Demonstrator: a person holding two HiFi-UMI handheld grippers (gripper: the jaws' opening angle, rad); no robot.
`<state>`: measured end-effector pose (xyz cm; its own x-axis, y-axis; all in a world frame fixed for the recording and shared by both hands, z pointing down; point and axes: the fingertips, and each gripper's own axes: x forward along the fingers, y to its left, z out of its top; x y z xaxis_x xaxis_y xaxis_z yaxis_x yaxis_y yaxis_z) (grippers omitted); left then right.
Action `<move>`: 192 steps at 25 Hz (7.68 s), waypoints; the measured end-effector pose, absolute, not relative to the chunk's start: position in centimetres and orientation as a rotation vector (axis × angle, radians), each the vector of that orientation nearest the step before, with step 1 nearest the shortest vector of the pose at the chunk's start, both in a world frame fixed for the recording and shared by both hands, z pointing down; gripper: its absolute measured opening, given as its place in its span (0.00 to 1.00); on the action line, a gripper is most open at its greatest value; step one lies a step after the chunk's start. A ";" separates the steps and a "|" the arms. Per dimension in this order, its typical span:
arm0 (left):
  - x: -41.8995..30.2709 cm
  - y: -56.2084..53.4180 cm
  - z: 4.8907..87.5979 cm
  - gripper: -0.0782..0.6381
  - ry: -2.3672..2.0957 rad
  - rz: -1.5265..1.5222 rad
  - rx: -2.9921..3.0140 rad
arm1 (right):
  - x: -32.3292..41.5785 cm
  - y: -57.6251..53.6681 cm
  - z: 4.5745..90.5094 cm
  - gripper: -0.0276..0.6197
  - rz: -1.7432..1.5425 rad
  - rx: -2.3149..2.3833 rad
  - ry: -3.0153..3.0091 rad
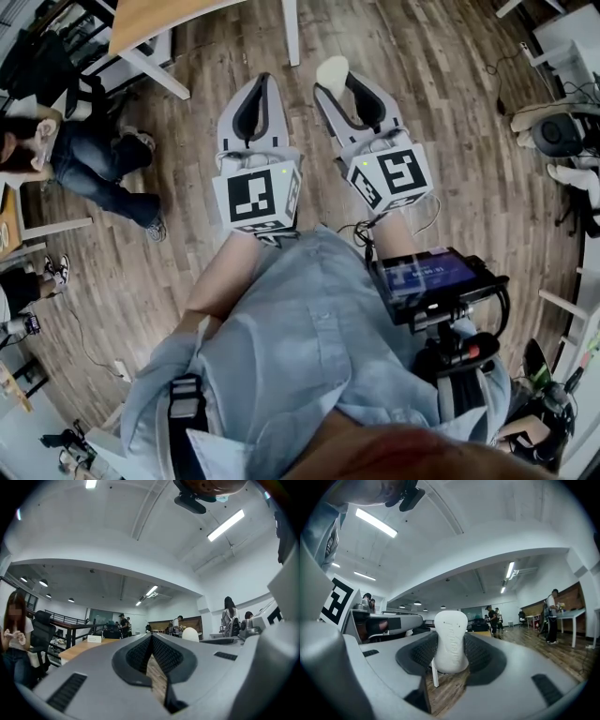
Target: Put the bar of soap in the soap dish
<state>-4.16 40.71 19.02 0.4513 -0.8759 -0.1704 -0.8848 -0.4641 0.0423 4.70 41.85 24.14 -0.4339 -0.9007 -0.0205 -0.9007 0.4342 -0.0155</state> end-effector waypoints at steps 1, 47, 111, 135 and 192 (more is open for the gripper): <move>-4.2 39.5 19.1 0.12 1.595 0.256 -2.637 | 4.7 40.8 24.1 0.33 -0.007 -1.659 2.636; -5.0 5.5 20.2 0.12 1.531 0.255 -2.710 | 4.5 8.2 24.3 0.33 -0.003 -1.773 2.601; -2.5 -35.8 22.2 0.12 1.747 0.211 -2.643 | 8.2 -33.2 26.8 0.33 -0.102 -1.604 2.788; -4.7 -35.5 30.3 0.12 2.062 0.139 -2.590 | 6.3 -33.6 38.1 0.33 -0.372 -1.352 3.018; -8.8 -32.5 29.7 0.12 2.241 0.038 -2.544 | 2.2 -26.6 44.6 0.33 0.247 -0.913 3.798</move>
<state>-8.77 -32.55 29.74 0.1394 -0.9793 0.1465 -0.9738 -0.1087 0.1998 2.18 -26.56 44.56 -0.6228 -0.4325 0.6520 -0.3446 0.8998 0.2677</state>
